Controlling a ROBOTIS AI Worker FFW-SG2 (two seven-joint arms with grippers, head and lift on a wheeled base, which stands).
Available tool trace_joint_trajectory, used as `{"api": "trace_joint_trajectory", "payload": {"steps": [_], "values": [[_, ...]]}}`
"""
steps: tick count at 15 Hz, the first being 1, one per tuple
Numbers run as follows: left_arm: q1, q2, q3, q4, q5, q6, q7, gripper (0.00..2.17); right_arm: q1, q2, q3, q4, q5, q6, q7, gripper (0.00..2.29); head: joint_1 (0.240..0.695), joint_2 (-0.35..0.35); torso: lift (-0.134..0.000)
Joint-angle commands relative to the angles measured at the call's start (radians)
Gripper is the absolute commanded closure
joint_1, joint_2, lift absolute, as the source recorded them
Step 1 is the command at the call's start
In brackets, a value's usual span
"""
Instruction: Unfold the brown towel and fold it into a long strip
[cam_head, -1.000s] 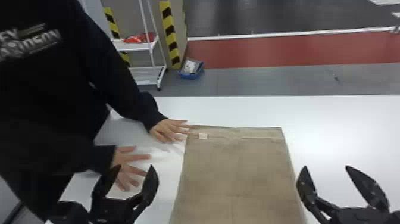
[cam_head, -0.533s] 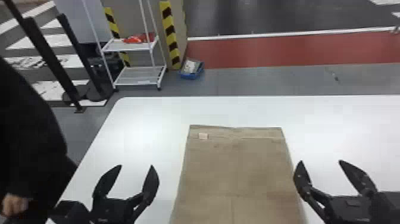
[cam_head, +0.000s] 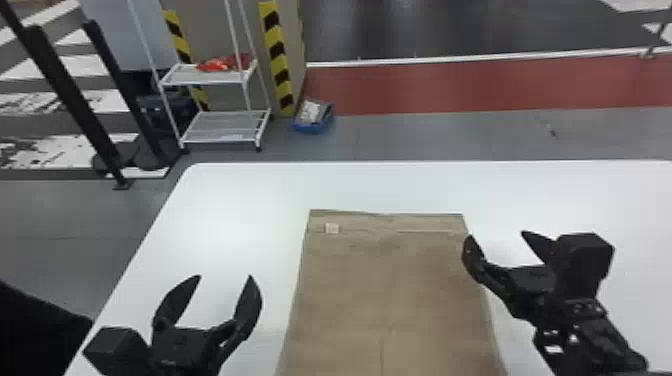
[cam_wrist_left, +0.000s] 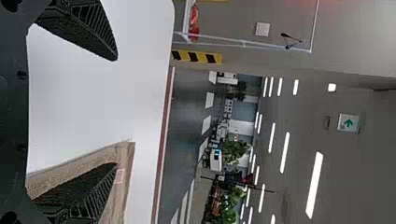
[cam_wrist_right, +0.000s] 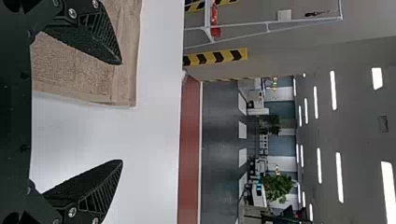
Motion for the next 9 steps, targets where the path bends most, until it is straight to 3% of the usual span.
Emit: {"api": "trace_joint_trajectory", "payload": {"steps": [1, 5, 9], "values": [[-0.019, 0.005, 0.000, 0.023, 0.001, 0.009, 0.000, 0.07, -0.117, 0.001, 0.001, 0.118, 0.005, 0.033, 0.018, 0.14, 0.695, 0.139, -0.123], [-0.053, 0.011, -0.001, 0.050, 0.003, 0.043, -0.002, 0.07, -0.226, 0.001, 0.015, 0.256, 0.013, 0.058, 0.096, 0.19, 0.695, 0.148, -0.123], [-0.067, 0.011, -0.018, 0.053, 0.000, 0.058, -0.003, 0.07, -0.246, 0.001, 0.044, 0.310, 0.037, 0.067, 0.116, 0.22, 0.695, 0.166, -0.123]]}}
